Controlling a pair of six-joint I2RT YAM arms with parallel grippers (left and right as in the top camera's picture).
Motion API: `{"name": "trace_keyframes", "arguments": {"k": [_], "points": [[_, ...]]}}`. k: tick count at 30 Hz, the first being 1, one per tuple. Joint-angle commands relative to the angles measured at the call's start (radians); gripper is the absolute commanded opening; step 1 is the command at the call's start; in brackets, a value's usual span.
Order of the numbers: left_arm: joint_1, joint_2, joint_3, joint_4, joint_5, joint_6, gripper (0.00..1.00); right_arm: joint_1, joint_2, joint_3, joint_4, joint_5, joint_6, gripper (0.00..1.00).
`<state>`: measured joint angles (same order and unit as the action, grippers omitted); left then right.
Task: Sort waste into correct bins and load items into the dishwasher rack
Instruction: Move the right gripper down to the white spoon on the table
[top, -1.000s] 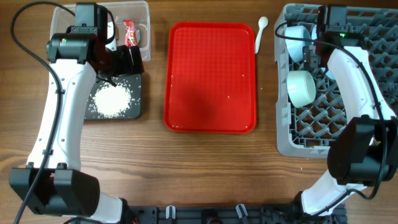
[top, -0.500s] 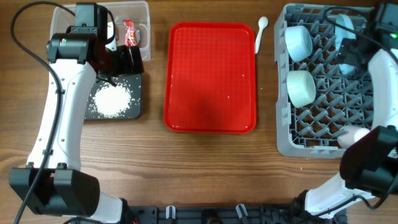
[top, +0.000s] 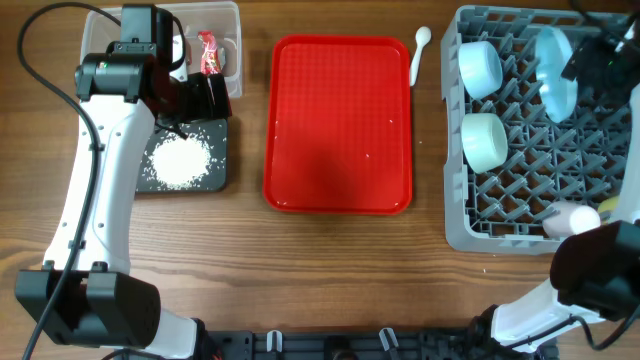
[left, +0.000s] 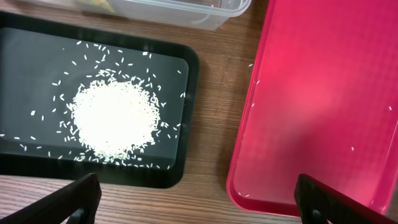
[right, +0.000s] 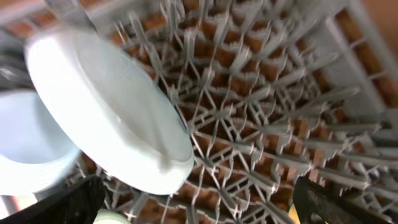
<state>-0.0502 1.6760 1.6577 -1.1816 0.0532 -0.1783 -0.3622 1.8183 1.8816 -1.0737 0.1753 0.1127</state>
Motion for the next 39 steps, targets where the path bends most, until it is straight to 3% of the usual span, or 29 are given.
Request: {"name": "trace_keyframes", "arguments": {"k": [1,4,13,24,27,30,32,34,39], "points": [[0.004,0.007,-0.004,0.002,0.005,-0.010,1.00,-0.010,-0.029,0.069,-0.013,-0.019,0.020,1.00],[0.004,0.007,-0.004,0.002,0.005,-0.010,1.00,-0.012,-0.029,0.069,-0.032,-0.049,-0.022,1.00],[0.004,0.007,-0.004,0.002,0.005,-0.010,1.00,0.021,-0.030,0.069,-0.110,-0.421,-0.087,1.00],[0.004,0.007,-0.004,0.002,0.005,-0.010,1.00,0.434,-0.034,0.069,-0.049,-0.352,-0.060,0.99],[0.004,0.007,-0.004,0.002,0.005,-0.010,1.00,0.534,-0.027,0.069,0.027,-0.332,-0.054,0.93],[0.004,0.007,-0.004,0.002,0.005,-0.010,1.00,0.623,-0.022,0.076,0.071,-0.265,0.061,0.93],[0.004,0.007,-0.004,0.002,0.005,-0.010,1.00,0.632,-0.022,0.127,0.051,-0.298,0.100,0.90],[0.004,0.007,-0.004,0.002,0.005,-0.010,1.00,0.632,-0.008,0.212,0.008,-0.309,0.092,0.98],[0.004,0.007,-0.004,0.002,0.005,-0.010,1.00,0.632,0.200,0.258,-0.031,-0.233,0.072,0.99]]}}
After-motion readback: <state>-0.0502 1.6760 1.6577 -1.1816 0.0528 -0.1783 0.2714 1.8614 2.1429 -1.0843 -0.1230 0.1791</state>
